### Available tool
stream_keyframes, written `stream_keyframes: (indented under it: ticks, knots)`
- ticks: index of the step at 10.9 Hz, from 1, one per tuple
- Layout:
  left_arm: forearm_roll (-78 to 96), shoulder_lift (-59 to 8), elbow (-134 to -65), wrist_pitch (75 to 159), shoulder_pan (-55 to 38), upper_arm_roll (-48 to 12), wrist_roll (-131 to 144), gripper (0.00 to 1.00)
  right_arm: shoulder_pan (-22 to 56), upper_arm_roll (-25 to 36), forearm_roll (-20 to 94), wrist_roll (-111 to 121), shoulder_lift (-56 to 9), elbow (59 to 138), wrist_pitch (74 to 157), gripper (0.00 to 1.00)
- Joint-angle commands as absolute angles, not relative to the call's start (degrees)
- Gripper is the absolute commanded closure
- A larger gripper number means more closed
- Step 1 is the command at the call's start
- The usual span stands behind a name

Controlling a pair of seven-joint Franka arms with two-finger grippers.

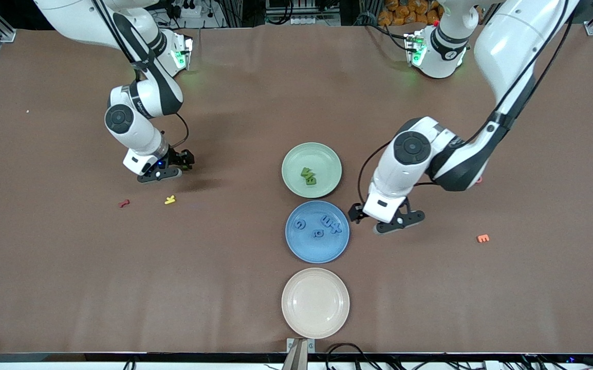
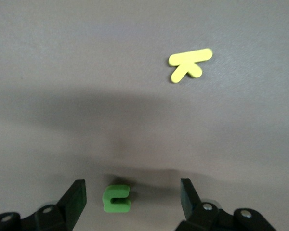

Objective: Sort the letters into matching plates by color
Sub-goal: 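Release the blue m onto the blue plate and raise the left gripper, then grasp the green c with the right gripper while the left gripper withdraws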

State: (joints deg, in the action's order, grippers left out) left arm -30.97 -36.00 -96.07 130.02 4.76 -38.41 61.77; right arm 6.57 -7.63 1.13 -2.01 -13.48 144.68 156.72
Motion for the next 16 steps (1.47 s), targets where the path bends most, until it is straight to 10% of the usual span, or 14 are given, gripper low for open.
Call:
stream_keyframes:
  ticks: [1,9,13,16]
  knots:
    - [-25.2,-32.4,-91.0,117.0,8.4,-39.2,47.3,0.00,6.3,-10.9,0.9,-6.0,-12.8,146.3,157.9,0.17]
    - [-17.8,-25.1,-87.2,104.1,17.0,-38.8,28.7,0.00,6.2,-11.7,0.7,-6.9,-12.8,146.8,157.9,0.27]
    - [-0.7,-16.1,-88.7,103.4,4.5,-17.4,13.9,0.00,6.2,-11.6,0.7,-6.9,-13.1,146.8,158.3,0.28]
    - [1.1,-10.2,-89.7,100.1,3.4,-13.4,12.5,0.00,6.0,-11.4,0.6,-6.9,-13.5,146.8,158.9,0.32]
